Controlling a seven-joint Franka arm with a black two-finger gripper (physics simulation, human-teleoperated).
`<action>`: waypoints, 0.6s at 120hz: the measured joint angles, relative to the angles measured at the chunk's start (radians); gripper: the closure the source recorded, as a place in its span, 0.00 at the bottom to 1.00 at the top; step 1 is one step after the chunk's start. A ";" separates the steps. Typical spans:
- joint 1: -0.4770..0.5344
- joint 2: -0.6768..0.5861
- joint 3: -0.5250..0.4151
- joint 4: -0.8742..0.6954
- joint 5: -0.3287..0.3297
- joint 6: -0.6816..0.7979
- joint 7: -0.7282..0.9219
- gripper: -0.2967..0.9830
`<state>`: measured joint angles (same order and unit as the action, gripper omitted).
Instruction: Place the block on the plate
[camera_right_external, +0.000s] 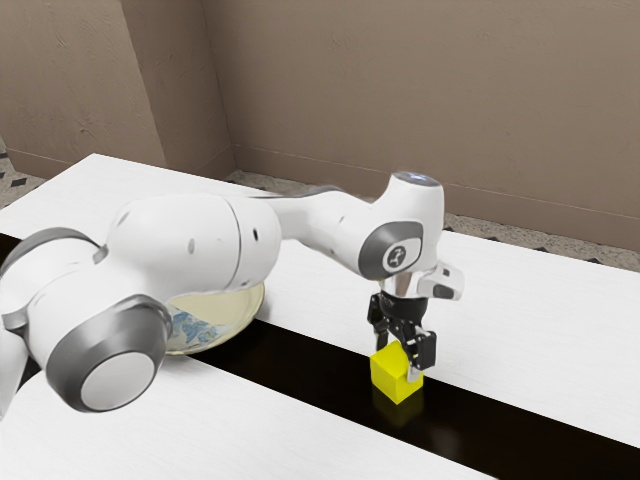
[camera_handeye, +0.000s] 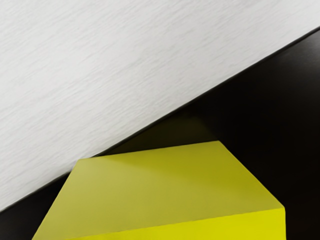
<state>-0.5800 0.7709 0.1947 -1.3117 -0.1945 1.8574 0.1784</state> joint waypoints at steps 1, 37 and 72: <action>0.000 0.001 0.000 0.000 -0.001 0.000 -0.001 0.23; 0.000 0.010 0.000 0.000 -0.009 0.004 -0.008 0.32; -0.001 0.003 0.002 0.002 -0.010 -0.005 -0.013 0.43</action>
<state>-0.5805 0.7738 0.1965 -1.3102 -0.2047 1.8525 0.1654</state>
